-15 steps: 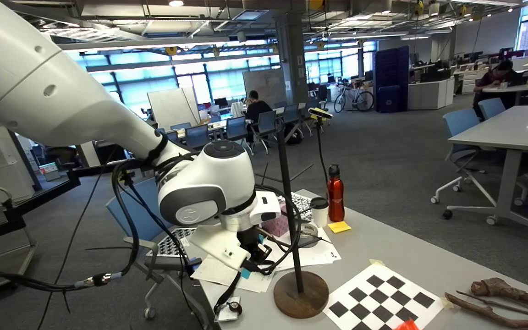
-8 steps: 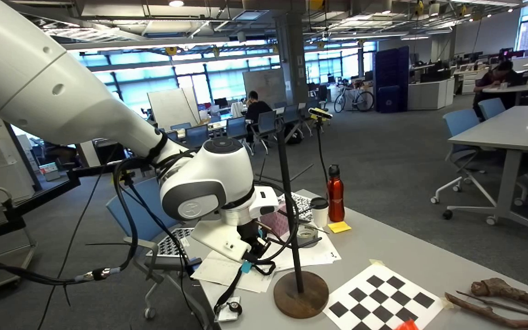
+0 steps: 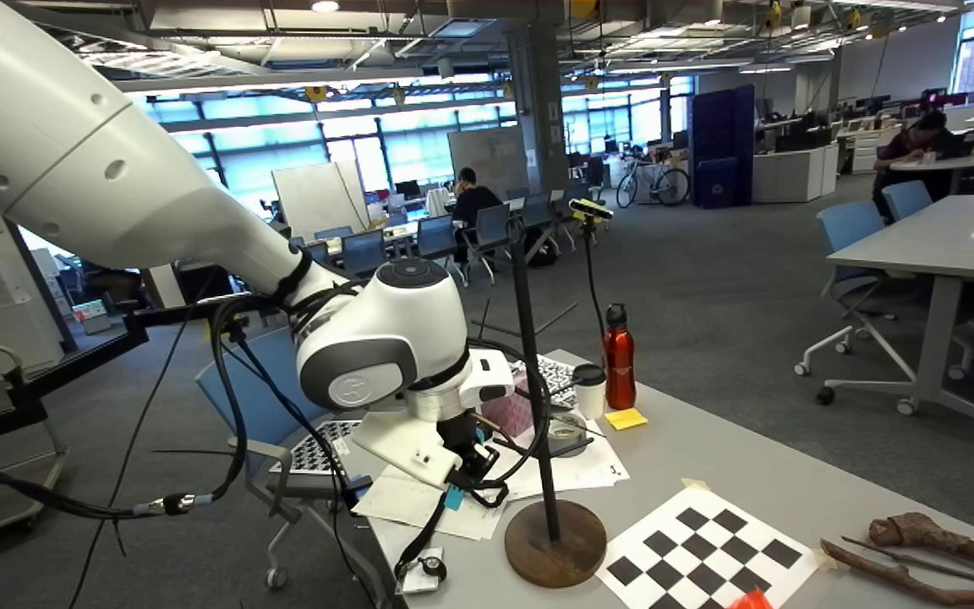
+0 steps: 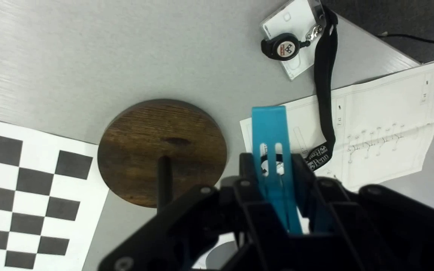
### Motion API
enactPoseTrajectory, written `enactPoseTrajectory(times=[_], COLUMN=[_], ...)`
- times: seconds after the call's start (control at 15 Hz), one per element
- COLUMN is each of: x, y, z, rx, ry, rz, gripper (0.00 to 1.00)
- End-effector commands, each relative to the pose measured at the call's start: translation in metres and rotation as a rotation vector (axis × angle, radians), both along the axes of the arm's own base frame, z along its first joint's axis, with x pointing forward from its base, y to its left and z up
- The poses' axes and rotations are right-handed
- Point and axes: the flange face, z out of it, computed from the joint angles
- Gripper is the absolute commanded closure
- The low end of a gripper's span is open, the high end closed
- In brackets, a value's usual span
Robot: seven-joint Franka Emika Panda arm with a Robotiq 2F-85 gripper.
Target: Get the blue peg and hang it on the lowest handle of the bar
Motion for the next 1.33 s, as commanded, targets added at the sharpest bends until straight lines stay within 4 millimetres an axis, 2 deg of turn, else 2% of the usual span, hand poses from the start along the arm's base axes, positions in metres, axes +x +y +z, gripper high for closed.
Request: enactPoseTrajectory(times=[0.0,0.67,1.27], x=[0.001,0.013,0.020], y=[0.011,0.029,0.042], z=[0.006,0.008,-0.006], rx=[0.017,0.054,0.095], ry=[-0.011,-0.018,-0.002], rz=[0.018,0.045,0.080], gripper=[0.93,0.93,0.93])
